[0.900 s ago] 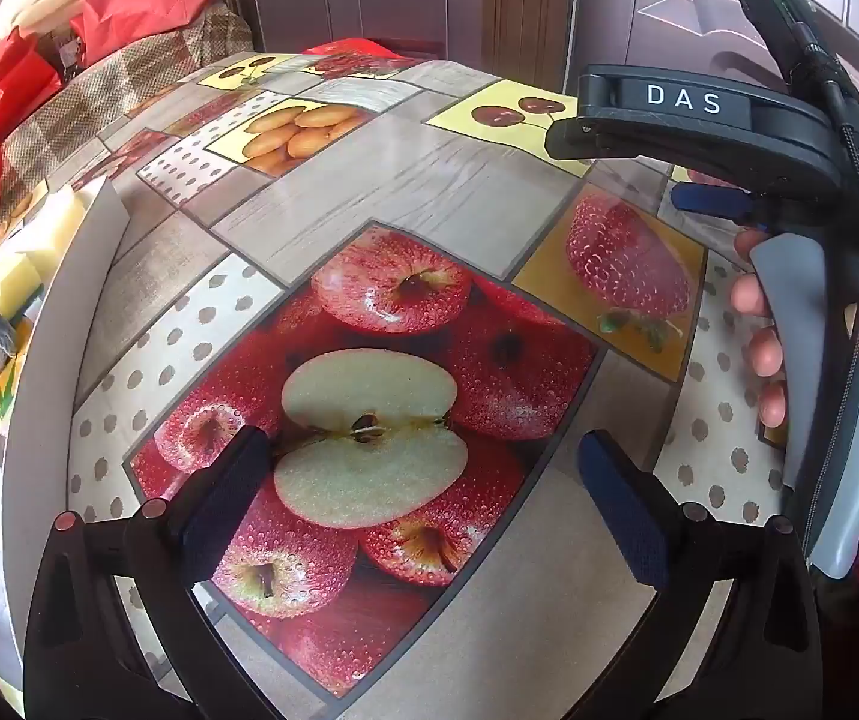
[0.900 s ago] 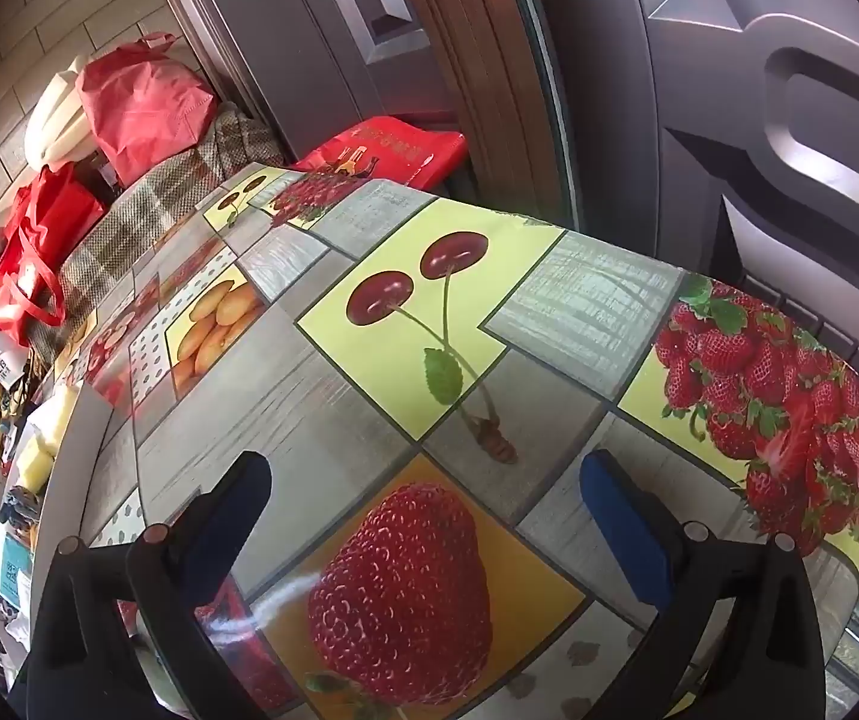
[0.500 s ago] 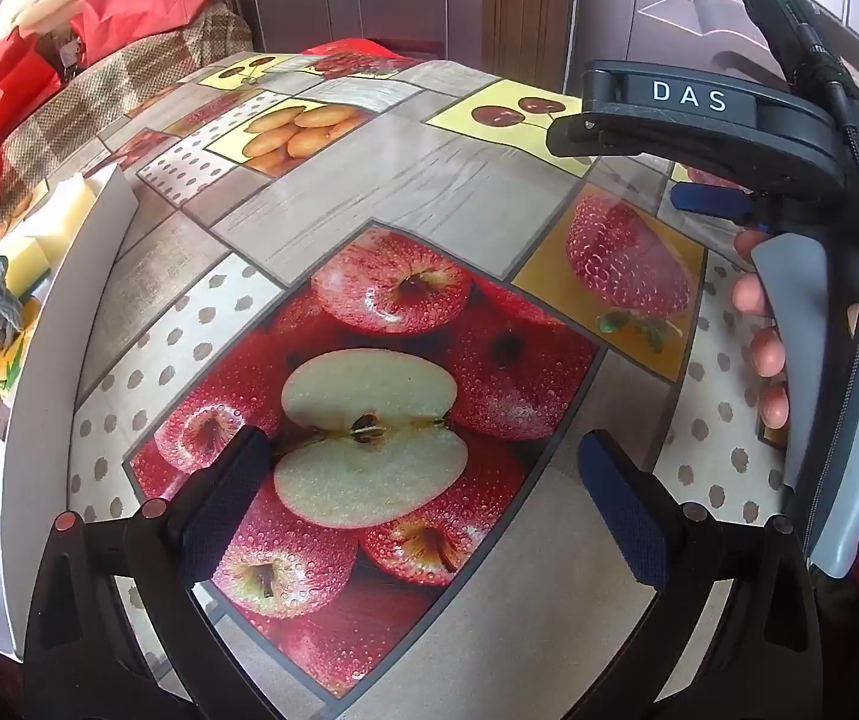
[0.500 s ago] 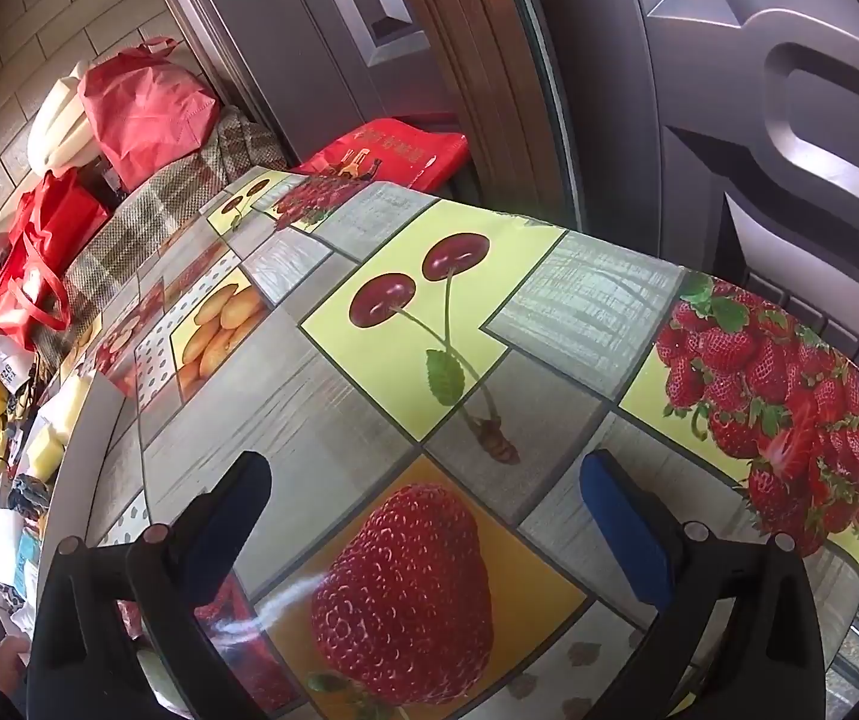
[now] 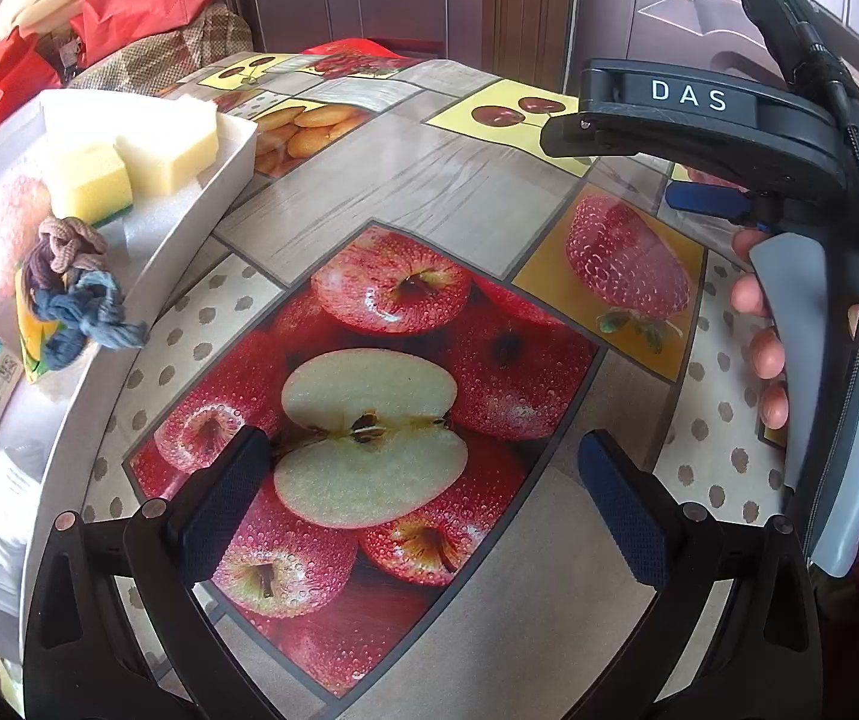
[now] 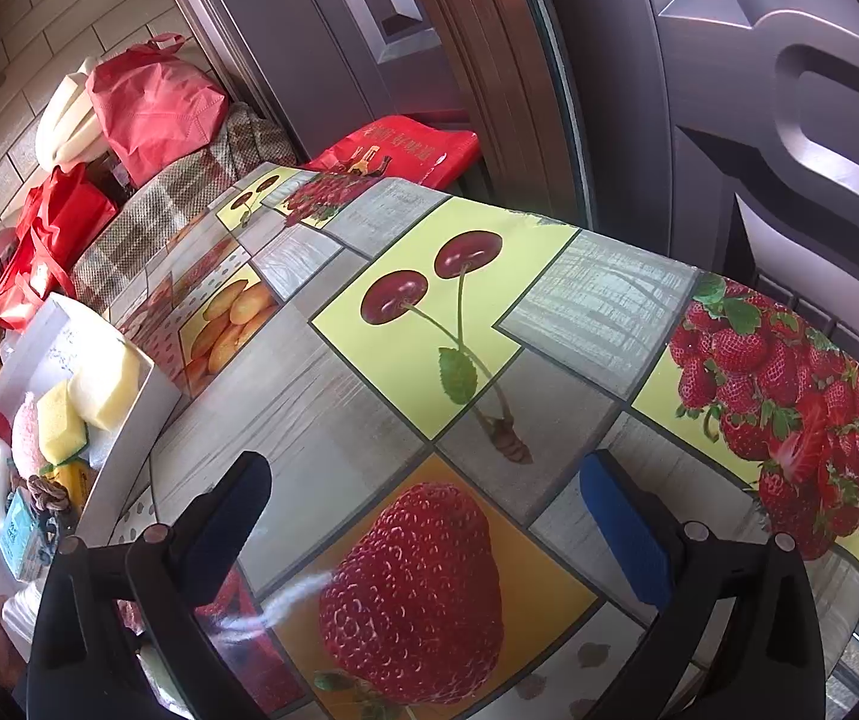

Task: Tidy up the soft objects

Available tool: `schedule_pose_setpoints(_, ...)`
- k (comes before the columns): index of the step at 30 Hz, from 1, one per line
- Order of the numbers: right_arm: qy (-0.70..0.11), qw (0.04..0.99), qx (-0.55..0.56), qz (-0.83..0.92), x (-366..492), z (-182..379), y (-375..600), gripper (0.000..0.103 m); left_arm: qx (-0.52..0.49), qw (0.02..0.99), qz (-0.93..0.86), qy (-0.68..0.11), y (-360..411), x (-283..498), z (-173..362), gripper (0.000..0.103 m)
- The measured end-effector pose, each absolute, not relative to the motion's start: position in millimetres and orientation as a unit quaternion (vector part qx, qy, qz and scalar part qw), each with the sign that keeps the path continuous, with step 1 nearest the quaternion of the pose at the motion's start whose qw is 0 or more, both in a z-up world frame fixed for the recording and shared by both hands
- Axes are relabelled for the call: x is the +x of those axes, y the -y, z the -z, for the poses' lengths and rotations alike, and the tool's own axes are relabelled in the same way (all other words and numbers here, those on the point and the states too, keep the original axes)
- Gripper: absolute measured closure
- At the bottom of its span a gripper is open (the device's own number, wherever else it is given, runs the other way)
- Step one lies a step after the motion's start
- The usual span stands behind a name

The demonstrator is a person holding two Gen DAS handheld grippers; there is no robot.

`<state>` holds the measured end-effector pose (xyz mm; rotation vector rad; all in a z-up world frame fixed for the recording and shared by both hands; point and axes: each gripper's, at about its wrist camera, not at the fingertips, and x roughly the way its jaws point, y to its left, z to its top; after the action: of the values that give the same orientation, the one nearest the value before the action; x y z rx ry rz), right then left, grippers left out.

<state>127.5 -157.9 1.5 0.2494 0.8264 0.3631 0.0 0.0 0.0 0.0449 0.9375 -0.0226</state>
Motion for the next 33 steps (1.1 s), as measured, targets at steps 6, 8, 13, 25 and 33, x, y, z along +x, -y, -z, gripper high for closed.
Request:
schedule_pose_setpoints(6,-0.399,0.892,0.119,-0.175,128.2,-1.5,157.6,0.000,0.022,0.892,0.011,-0.452,0.0,0.0,0.0,0.001)
schedule_pose_setpoints(8,-0.399,0.892,0.116,-0.177,128.3,-1.0,155.5,0.000,0.022,0.892,0.011,-0.452,0.0,0.0,0.0,0.001)
schedule_pose_setpoints(13,-0.401,0.891,0.108,-0.183,128.0,-0.2,150.2,0.000,0.022,0.892,0.011,-0.452,0.0,0.0,0.0,0.001)
schedule_pose_setpoints(25,-0.401,0.890,0.110,-0.188,129.6,1.2,152.1,0.000,0.022,0.892,0.011,-0.452,0.0,0.2,0.1,0.001)
schedule_pose_setpoints(33,-0.402,0.889,0.108,-0.192,129.3,0.9,151.0,0.000,0.022,0.892,0.011,-0.452,0.1,0.1,0.1,0.001)
